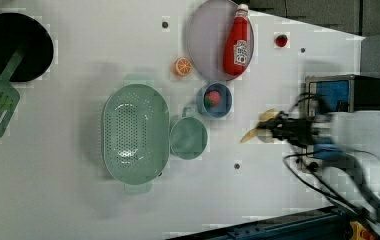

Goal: Pick banana from table and place on oven.

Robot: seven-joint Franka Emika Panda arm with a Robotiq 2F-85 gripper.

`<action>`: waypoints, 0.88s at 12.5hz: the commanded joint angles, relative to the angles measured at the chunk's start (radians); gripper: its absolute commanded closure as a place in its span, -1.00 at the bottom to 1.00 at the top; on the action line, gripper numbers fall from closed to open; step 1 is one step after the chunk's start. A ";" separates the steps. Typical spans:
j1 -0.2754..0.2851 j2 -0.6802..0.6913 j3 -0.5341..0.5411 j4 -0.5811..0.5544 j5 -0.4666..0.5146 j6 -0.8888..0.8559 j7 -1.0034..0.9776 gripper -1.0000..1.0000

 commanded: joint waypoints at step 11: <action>-0.038 -0.366 -0.199 0.353 -0.001 -0.657 -0.094 0.50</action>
